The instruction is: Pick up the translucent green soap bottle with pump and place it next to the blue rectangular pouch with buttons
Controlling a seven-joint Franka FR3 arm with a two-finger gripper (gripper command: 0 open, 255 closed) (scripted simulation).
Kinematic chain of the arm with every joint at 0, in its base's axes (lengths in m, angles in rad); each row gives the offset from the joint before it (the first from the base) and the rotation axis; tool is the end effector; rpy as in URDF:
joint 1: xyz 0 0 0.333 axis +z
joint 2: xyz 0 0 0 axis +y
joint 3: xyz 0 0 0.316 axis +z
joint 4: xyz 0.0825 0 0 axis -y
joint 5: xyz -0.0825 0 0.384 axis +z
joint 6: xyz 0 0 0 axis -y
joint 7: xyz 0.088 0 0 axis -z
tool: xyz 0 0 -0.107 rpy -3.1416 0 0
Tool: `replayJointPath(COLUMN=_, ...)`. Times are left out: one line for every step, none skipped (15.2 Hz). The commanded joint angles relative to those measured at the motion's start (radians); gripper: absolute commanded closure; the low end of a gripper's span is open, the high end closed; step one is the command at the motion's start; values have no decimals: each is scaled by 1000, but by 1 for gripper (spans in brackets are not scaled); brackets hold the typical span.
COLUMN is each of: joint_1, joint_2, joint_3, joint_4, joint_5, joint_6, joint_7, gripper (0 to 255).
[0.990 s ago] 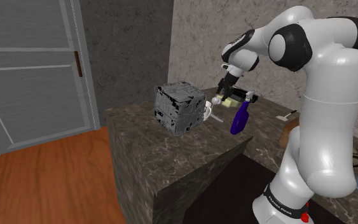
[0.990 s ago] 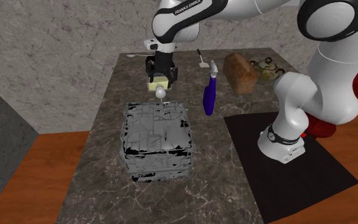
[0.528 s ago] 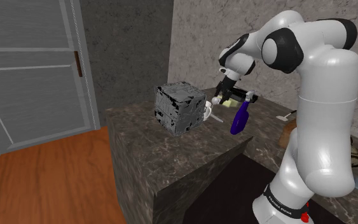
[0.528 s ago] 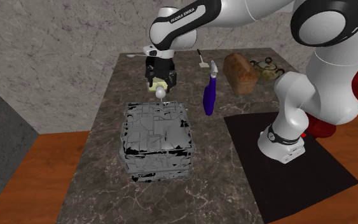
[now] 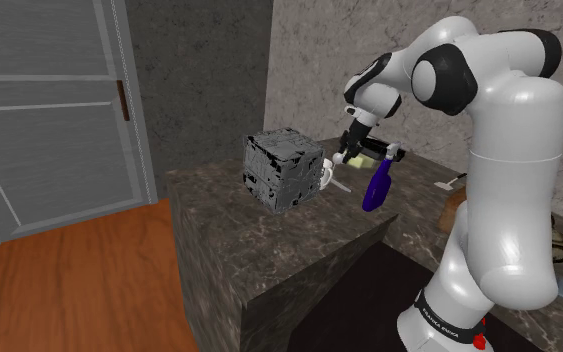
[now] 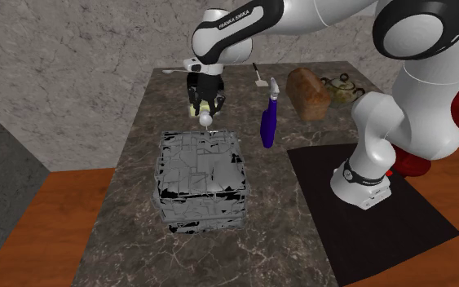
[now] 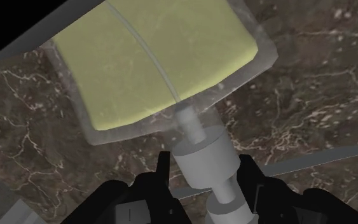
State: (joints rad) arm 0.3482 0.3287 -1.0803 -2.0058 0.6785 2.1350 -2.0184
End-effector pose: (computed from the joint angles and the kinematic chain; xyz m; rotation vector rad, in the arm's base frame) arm 0.4712 -0.3508 0.3738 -2.7444 -1.3925 -0.4334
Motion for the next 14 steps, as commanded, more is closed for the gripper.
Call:
replayJointPath(joint_1=0, joint_2=1, joint_3=0, joint_4=-1, joint_5=0, joint_6=0, joint_7=0, gripper=255)
replayJointPath(joint_1=0, joint_2=1, joint_3=0, joint_4=-1, joint_5=0, joint_6=0, joint_7=0, gripper=255)
replayJointPath(joint_1=0, joint_2=1, joint_3=0, joint_4=-1, joint_5=0, joint_6=0, joint_7=0, gripper=255)
replayJointPath(joint_1=0, joint_2=1, joint_3=0, joint_4=-1, joint_5=0, joint_6=0, joint_7=0, gripper=255)
replayJointPath(joint_1=0, joint_2=0, joint_3=0, joint_4=-1, joint_5=-1, joint_6=0, joint_7=1, gripper=255)
replayJointPath(joint_1=0, joint_2=1, joint_3=0, joint_4=-1, joint_5=0, joint_6=1, joint_7=0, gripper=255)
replayJointPath(joint_1=6, joint_2=-8, joint_3=-7, joint_4=3, joint_5=-11, joint_6=-6, joint_7=9, gripper=255)
replayJointPath(joint_1=13, joint_2=-17, joint_3=-15, joint_4=8, joint_5=-23, joint_6=-14, joint_7=19, gripper=255)
replayJointPath(joint_1=20, joint_2=-25, joint_3=-22, joint_4=13, joint_5=-35, joint_6=-21, joint_7=28, gripper=255)
replayJointPath(joint_1=26, joint_2=-34, joint_3=-29, joint_4=18, joint_5=-46, joint_6=-29, joint_7=37, gripper=255)
replayJointPath(joint_1=33, joint_2=-43, joint_3=-36, joint_4=23, joint_5=-57, joint_6=-36, joint_7=46, gripper=255)
replayJointPath(joint_1=39, joint_2=-51, joint_3=-43, joint_4=29, joint_5=-69, joint_6=-44, joint_7=56, gripper=255)
replayJointPath(joint_1=45, joint_2=-60, joint_3=-49, joint_4=35, joint_5=-80, joint_6=-52, joint_7=65, gripper=255)
replayJointPath(joint_1=51, joint_2=-68, joint_3=-56, joint_4=41, joint_5=-91, joint_6=-60, joint_7=74, gripper=255)
